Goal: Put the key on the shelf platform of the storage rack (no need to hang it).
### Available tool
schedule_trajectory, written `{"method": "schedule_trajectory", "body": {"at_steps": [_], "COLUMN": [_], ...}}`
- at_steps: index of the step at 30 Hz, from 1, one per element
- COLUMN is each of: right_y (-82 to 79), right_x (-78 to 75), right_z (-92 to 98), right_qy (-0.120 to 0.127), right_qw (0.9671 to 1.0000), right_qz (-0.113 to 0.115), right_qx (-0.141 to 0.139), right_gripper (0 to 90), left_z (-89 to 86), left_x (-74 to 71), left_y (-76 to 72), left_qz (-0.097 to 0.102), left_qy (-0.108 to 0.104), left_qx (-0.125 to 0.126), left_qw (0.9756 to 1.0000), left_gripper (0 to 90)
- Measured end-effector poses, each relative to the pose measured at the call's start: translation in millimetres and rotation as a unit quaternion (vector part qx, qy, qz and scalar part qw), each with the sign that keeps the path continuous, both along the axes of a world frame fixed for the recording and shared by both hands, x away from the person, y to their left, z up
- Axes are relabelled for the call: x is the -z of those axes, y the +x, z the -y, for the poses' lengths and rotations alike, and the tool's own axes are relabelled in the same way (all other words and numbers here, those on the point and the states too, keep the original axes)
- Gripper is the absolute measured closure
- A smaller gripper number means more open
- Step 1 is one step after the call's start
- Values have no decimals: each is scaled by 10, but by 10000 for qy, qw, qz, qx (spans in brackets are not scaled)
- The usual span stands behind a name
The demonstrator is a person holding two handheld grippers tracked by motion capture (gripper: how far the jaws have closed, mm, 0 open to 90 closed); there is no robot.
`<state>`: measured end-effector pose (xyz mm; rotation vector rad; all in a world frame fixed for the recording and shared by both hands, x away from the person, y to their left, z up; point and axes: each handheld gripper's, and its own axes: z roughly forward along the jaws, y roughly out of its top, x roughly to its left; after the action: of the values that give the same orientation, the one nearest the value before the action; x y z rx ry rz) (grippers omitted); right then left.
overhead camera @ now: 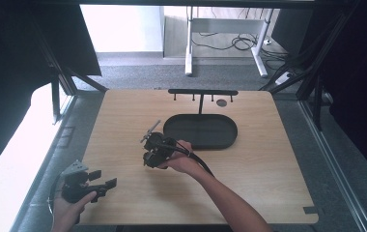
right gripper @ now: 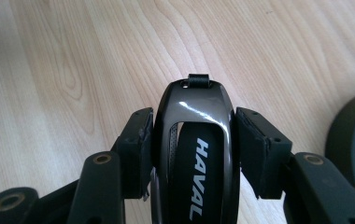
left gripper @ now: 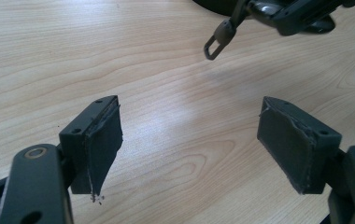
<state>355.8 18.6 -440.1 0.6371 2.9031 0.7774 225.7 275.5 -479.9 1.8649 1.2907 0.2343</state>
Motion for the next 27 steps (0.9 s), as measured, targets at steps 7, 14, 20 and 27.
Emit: {"method": "schedule_trajectory", "body": {"at_steps": [7, 14, 20, 27], "right_y": [-21, -18, -8, 2], "right_x": [-108, -208, -254, -315], "right_z": [94, 222, 310, 429], "right_qy": [47, 75, 78, 120], "right_qw": [10000, 9999, 9998, 9996], "right_qz": [62, 118, 151, 182], "right_qx": [21, 62, 104, 193], "right_gripper": [490, 490, 490, 491], "left_z": [-8, -10, -4, 0], "left_x": [-2, -2, 3, -2], "left_y": [1, 1, 3, 1], "left_qz": [0, -13, -14, -22], "left_qy": [-3, 1, -1, -7], "left_qx": [-2, -10, -3, 5], "left_qw": [10000, 10000, 10000, 10000], "left_gripper": [222, 222, 222, 222]}}
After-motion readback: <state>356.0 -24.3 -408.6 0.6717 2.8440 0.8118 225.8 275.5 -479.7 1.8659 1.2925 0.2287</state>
